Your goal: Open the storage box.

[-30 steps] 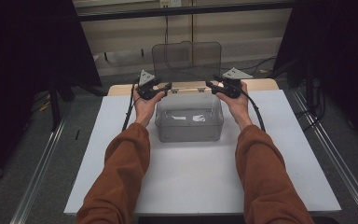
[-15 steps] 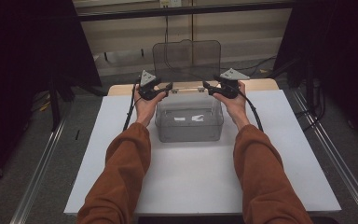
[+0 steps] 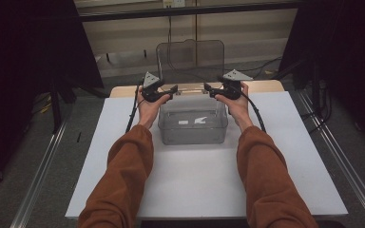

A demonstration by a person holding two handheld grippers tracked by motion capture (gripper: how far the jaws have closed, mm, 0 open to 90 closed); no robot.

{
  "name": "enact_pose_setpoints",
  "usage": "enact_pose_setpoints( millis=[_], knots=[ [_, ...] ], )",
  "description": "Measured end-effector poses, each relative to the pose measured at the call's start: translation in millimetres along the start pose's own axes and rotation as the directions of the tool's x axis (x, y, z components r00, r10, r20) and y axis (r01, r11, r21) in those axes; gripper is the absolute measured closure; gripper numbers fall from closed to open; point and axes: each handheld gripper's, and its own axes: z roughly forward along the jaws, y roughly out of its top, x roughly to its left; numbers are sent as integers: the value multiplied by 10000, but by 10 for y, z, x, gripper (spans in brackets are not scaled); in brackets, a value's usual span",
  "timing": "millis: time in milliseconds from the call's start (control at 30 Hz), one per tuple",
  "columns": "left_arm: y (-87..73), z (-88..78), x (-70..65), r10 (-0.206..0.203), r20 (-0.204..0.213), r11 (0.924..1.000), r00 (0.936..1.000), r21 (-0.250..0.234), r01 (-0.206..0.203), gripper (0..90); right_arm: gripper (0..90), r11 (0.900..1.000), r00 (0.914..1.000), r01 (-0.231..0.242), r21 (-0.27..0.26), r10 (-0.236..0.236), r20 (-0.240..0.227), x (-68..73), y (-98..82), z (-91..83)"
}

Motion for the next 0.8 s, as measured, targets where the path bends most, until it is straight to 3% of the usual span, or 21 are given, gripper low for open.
enact_pose_setpoints(
  millis=[167, 233, 533, 800],
  knots=[
    [-2, -6, 11, 74, 162, 9999, 9998, 79, -76, 296, 261, 10000, 10000, 37, 89, -37, -5, 5, 0, 1],
    [-7, 3, -2, 80, 194, 9999, 9998, 103, -82, 251, 254, 9998, 10000, 67, 164, -67, -26, 1, -3, 5],
    [-27, 16, 8, -176, 397, 9998, 9991, 100, 172, 232, 251, 9998, 10000, 13, 220, -11, -95, -10, -17, 8],
    [-51, 20, 1, -58, 568, 9993, 9984, 370, 37, 181, 233, 9996, 9998, -55, 293, 60, -167, -19, -44, 16]
  ],
)
